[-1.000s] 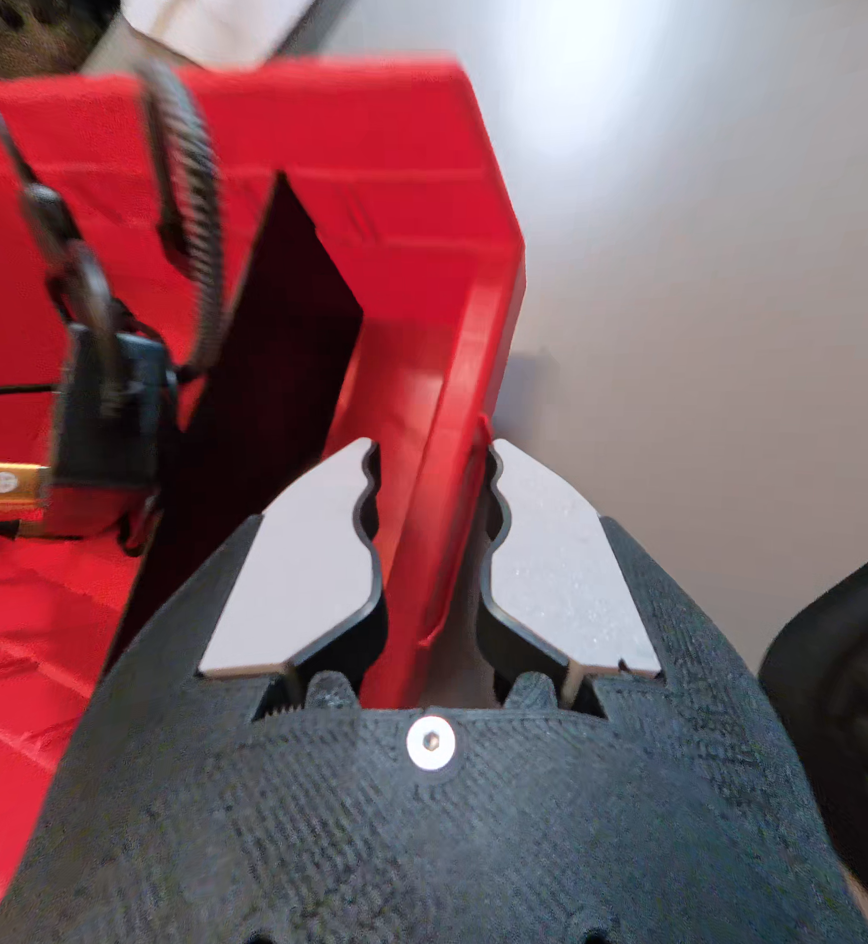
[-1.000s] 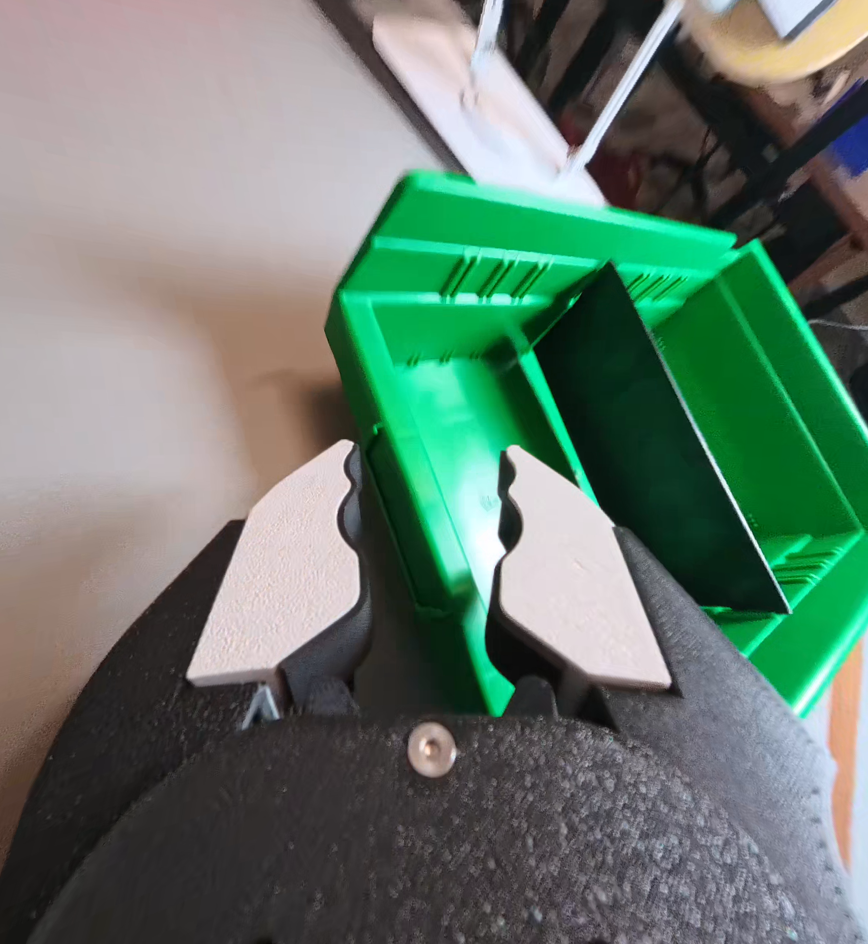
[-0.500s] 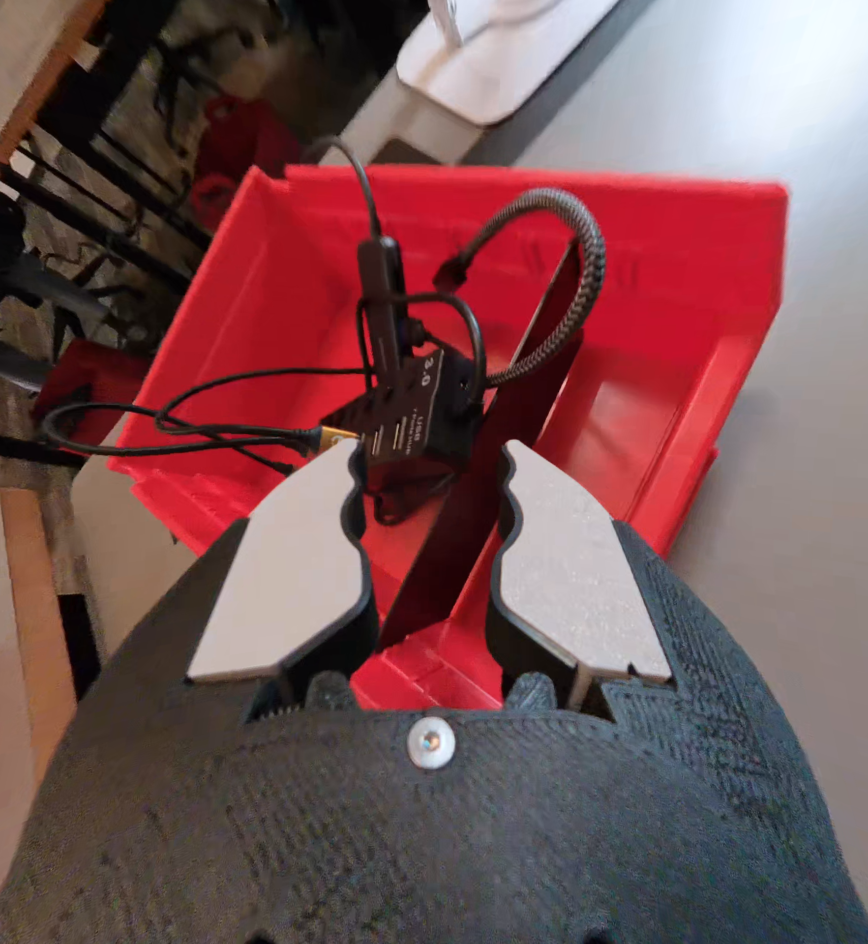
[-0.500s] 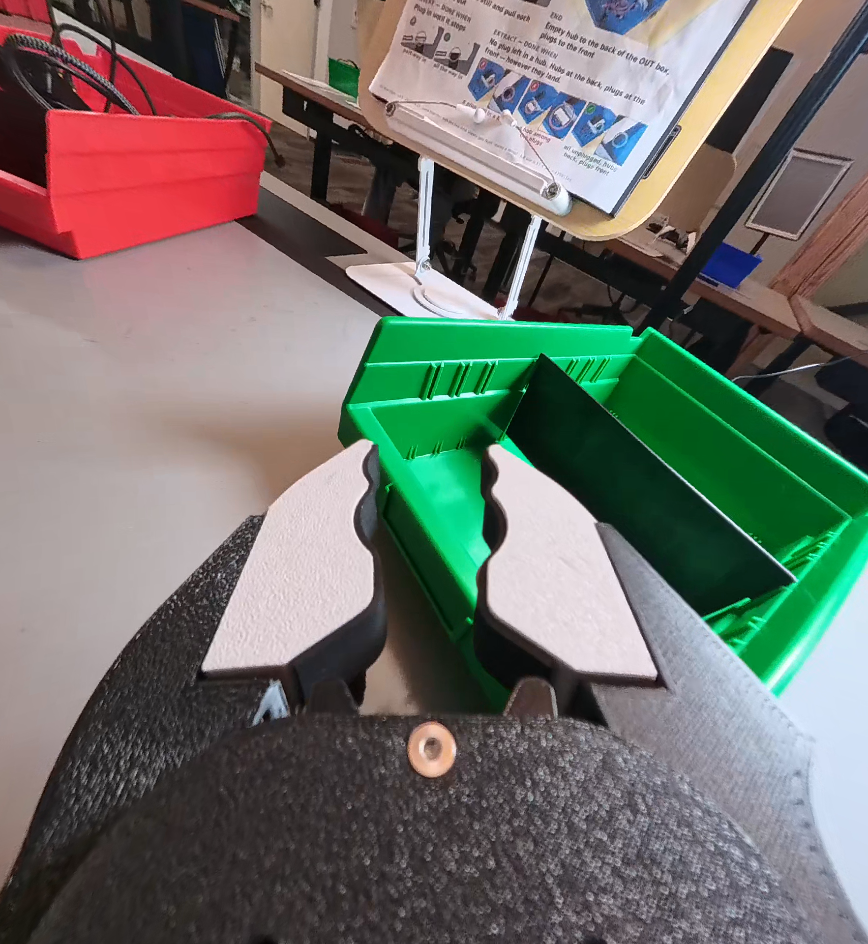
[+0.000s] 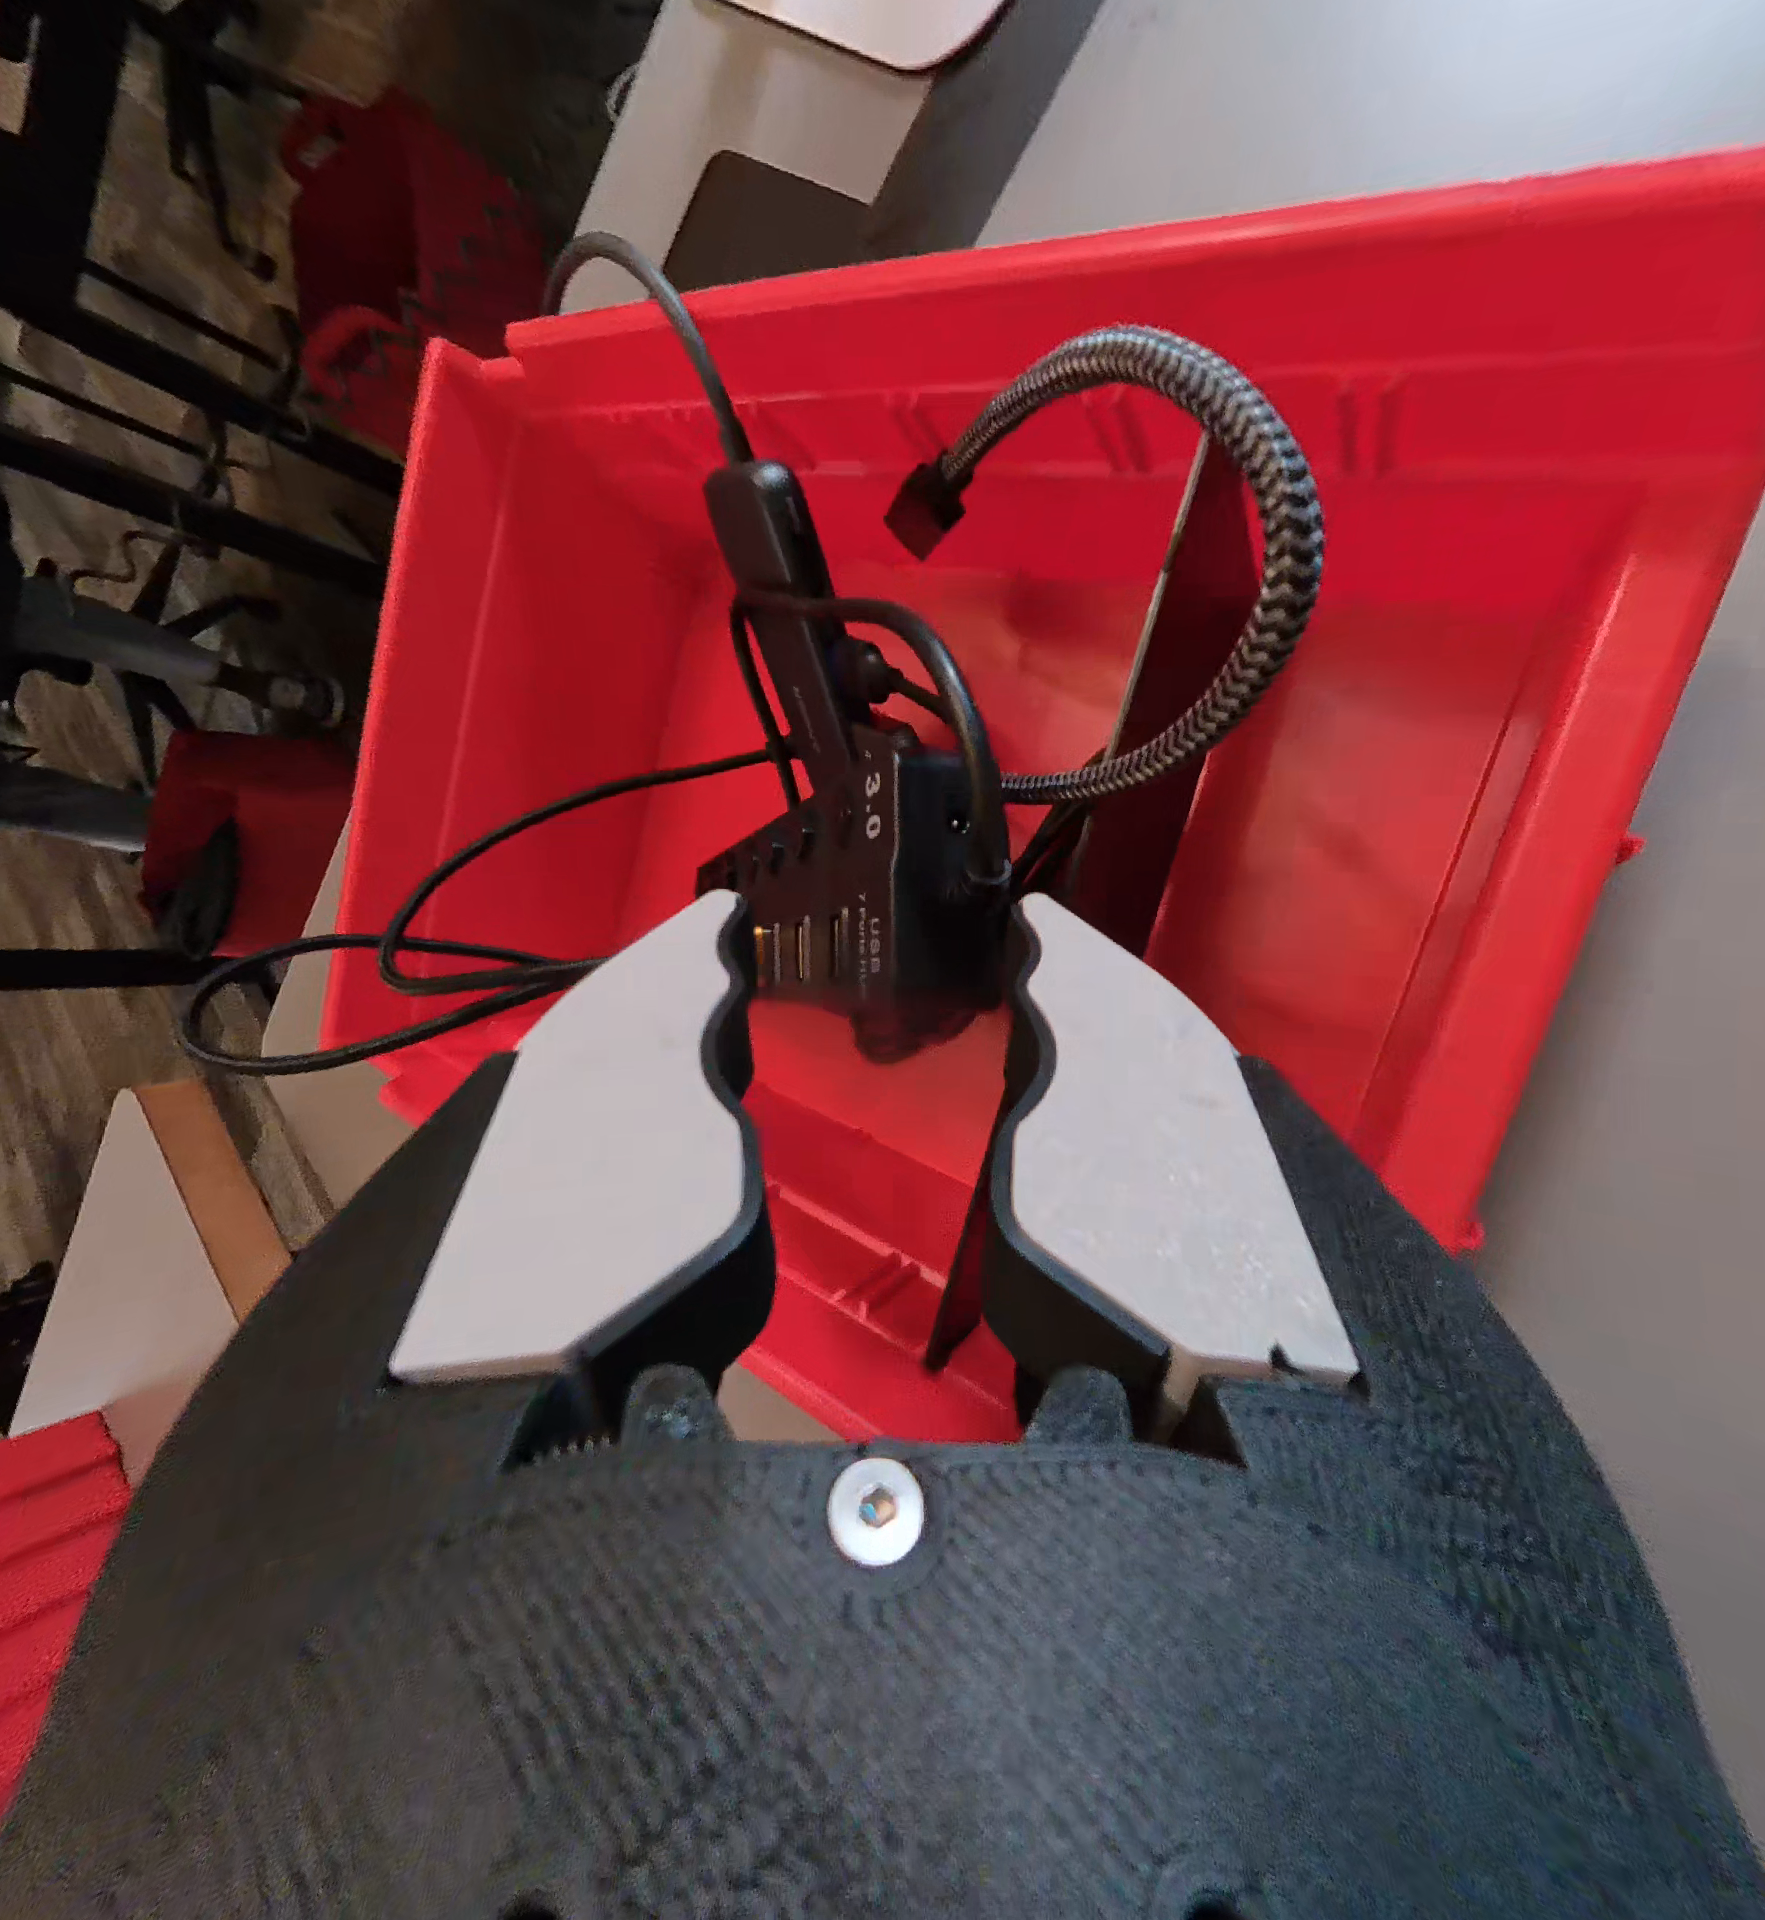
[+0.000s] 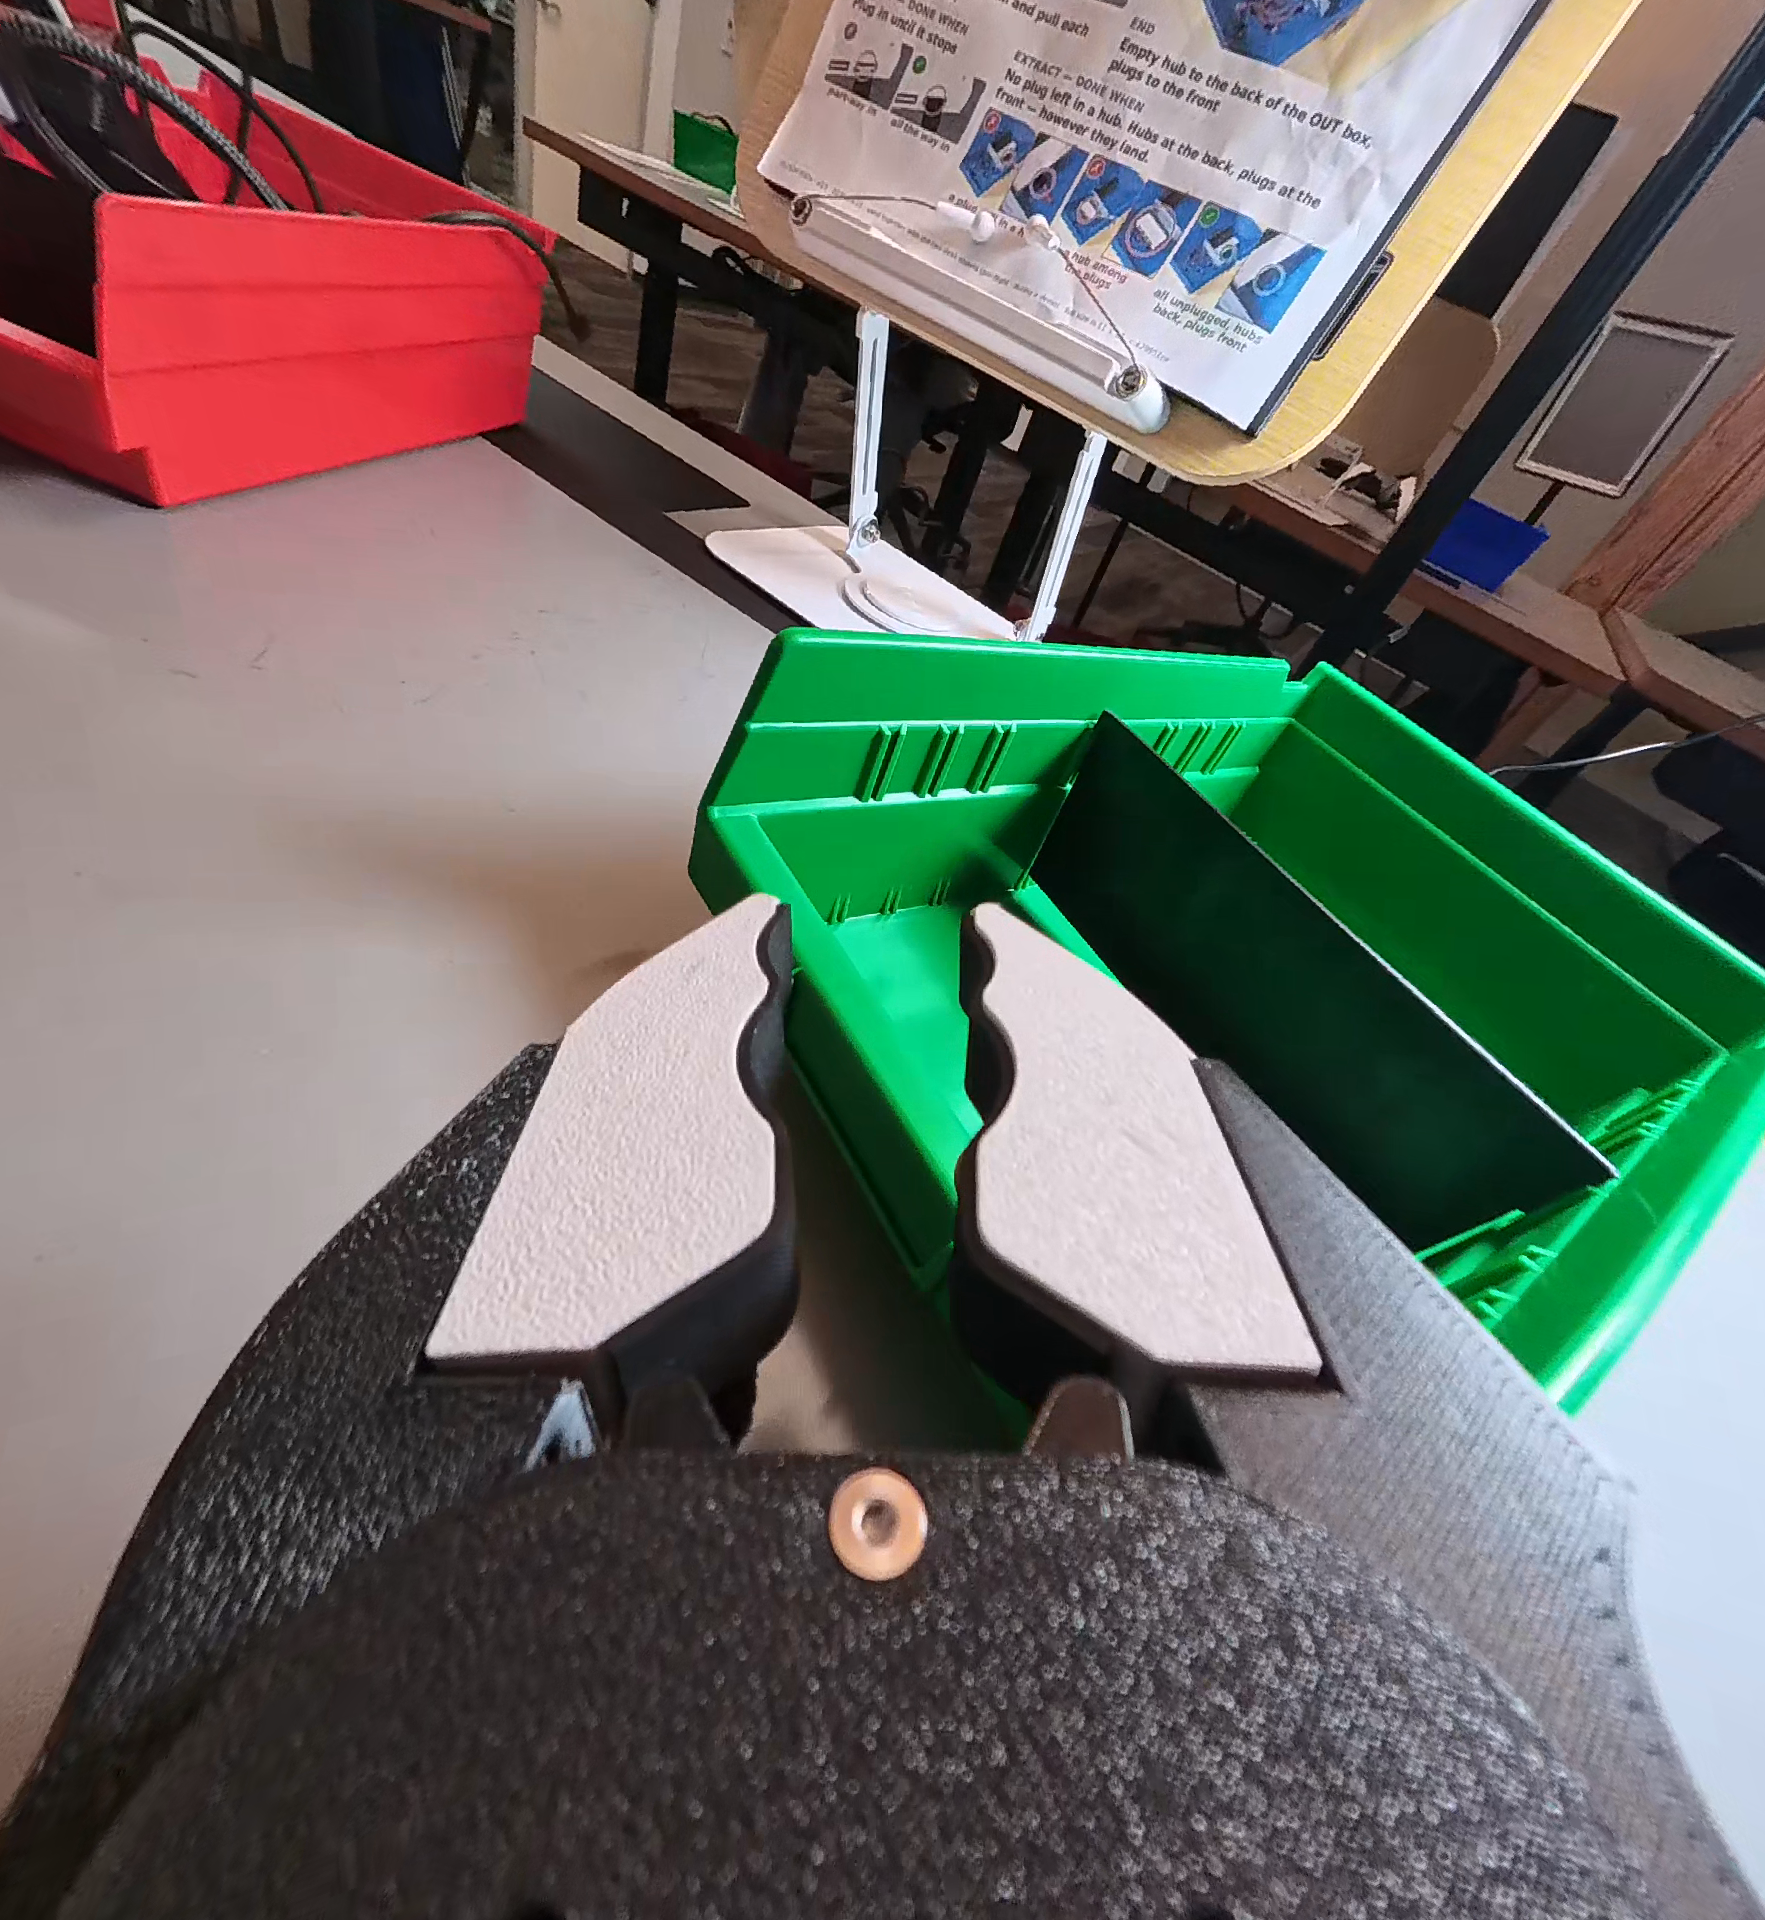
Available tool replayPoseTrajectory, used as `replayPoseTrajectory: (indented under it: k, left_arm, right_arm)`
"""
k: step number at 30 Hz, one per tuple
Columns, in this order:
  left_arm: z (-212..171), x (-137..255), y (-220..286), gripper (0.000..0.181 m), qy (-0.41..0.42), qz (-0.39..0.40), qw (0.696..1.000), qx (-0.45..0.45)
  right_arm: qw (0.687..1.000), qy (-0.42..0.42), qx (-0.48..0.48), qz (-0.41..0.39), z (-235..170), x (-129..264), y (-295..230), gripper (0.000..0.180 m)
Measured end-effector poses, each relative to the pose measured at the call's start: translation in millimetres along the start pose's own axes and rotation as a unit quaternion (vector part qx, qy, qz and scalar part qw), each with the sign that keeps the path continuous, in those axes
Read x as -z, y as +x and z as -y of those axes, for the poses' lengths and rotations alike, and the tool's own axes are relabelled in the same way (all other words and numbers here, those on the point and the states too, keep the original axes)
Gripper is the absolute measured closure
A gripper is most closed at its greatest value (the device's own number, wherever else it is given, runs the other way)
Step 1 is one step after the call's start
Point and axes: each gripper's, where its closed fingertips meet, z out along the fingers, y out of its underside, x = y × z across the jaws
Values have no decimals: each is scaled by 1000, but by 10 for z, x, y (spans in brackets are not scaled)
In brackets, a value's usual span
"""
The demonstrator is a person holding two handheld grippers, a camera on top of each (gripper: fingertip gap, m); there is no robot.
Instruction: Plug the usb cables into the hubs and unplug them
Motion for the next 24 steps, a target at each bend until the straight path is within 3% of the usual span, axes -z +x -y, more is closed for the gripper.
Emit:
replayPoseTrajectory:
  k: [11, 19, 24]
  left_arm:
    - [-148, 59, 135, 142, -38, -70, 993, -90]
    - [-43, 86, -10, 145, -21, -2, 991, -136]
    - [33, 102, -279, 143, -4, 70, 992, -102]
  right_arm:
    - [1000, -15, 5, 10, -67, -34, -41, 150]
    - [1000, -17, 6, 8, -75, -41, -42, 151]
    - [1000, -18, 6, 9, -79, -49, -45, 151]
